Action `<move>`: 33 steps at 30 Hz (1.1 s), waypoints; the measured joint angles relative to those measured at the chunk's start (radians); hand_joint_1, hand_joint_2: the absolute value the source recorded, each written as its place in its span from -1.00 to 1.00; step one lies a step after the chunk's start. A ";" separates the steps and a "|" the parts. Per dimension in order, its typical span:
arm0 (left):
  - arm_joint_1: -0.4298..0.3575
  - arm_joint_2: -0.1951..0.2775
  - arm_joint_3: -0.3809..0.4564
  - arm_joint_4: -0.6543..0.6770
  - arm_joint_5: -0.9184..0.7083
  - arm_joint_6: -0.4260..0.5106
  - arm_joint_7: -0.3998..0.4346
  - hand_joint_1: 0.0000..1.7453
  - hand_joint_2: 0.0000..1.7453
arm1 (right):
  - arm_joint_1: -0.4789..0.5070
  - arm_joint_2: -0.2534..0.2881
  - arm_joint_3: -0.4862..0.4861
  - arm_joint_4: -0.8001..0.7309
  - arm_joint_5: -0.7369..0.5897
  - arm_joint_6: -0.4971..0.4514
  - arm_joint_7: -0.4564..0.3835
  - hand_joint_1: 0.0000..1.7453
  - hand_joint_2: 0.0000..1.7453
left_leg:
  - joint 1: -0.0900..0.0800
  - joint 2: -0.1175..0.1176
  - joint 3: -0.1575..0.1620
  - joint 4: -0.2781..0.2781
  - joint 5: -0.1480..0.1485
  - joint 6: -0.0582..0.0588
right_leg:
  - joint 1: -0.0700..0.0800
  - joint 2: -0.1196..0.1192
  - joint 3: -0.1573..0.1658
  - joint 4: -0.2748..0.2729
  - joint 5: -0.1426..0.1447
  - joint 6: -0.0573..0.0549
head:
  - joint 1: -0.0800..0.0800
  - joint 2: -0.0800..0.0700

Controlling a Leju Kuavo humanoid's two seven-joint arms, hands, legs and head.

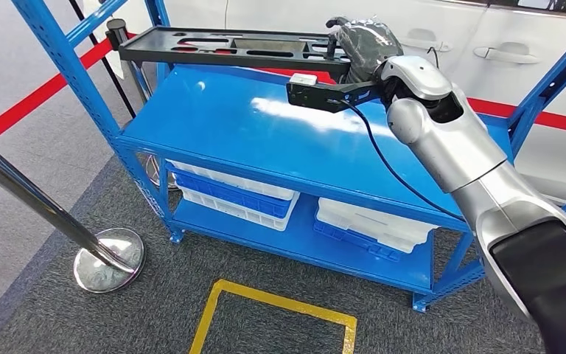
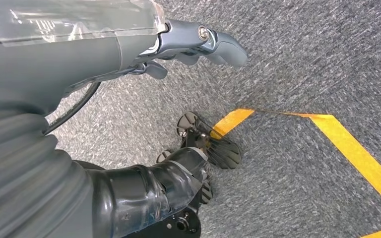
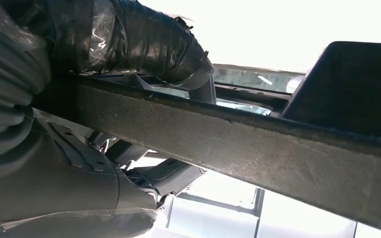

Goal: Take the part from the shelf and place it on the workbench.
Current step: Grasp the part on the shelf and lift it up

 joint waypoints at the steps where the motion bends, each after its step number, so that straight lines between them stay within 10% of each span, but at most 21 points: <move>1: 0.000 0.000 0.000 0.000 -0.002 -0.001 0.000 -1.00 1.00 | -0.001 -0.003 0.000 -0.002 0.000 0.000 0.001 1.00 1.00 | 0.003 0.001 0.005 -0.008 0.004 0.006 | 0.000 0.000 -0.005 0.014 -0.011 0.002 | 0.000 0.000; 6: -0.003 -0.002 0.000 0.000 -0.011 -0.003 0.001 -1.00 1.00 | -0.004 -0.013 0.002 -0.001 0.000 0.002 0.004 1.00 1.00 | 0.004 0.003 0.013 -0.016 0.005 0.018 | -0.002 0.000 -0.136 0.275 -0.120 0.008 | 0.000 0.000; 11: -0.003 -0.004 0.000 0.000 -0.014 -0.003 0.005 -1.00 1.00 | -0.007 -0.018 0.006 0.001 0.000 0.000 0.004 1.00 1.00 | 0.002 -0.003 0.009 0.013 -0.018 0.001 | -0.005 -0.002 -0.044 0.058 0.007 0.004 | 0.000 0.000; 16: -0.003 -0.004 0.000 0.000 -0.014 -0.002 0.005 -1.00 1.00 | -0.008 -0.020 0.009 0.001 0.000 0.000 0.005 1.00 1.00 | 0.002 -0.003 0.000 0.033 -0.036 -0.023 | -0.003 0.000 -0.030 0.024 0.008 -0.019 | 0.000 0.000; 21: -0.003 -0.005 0.000 0.000 -0.014 -0.002 0.005 -1.00 1.00 | -0.007 -0.020 0.013 0.002 0.000 0.000 0.005 1.00 1.00 | 0.007 -0.001 -0.115 0.291 -0.162 -0.043 | -0.006 -0.003 -0.025 0.019 0.014 -0.032 | -0.001 0.000; 23: -0.004 -0.005 0.000 0.000 -0.016 -0.002 0.006 -1.00 1.00 | -0.005 -0.020 0.015 0.003 0.000 0.000 0.006 1.00 1.00 | 0.008 -0.001 -0.109 0.276 -0.132 -0.043 | -0.007 -0.003 -0.026 0.021 0.013 -0.032 | -0.001 0.000; 27: -0.004 -0.005 0.000 0.000 -0.022 -0.002 0.009 -1.00 1.00 | -0.007 -0.020 0.017 0.004 0.001 -0.001 0.007 1.00 1.00 | 0.004 -0.002 0.006 0.039 -0.029 -0.030 | -0.002 -0.002 -0.031 0.027 0.015 -0.024 | 0.000 0.000; 31: -0.006 -0.005 0.000 0.000 -0.023 -0.003 0.011 -1.00 1.00 | -0.006 -0.020 0.018 0.005 0.003 -0.002 0.008 1.00 1.00 | 0.004 -0.002 0.004 0.018 -0.011 -0.007 | 0.000 -0.002 -0.041 0.031 0.013 -0.001 | 0.000 0.000; 33: -0.006 -0.006 0.001 0.000 -0.024 -0.003 0.011 -1.00 1.00 | -0.006 -0.020 0.018 0.007 0.003 -0.003 0.008 1.00 1.00 | 0.007 0.001 -0.004 0.010 0.003 0.008 | -0.002 -0.002 -0.063 0.091 -0.045 0.004 | 0.000 0.000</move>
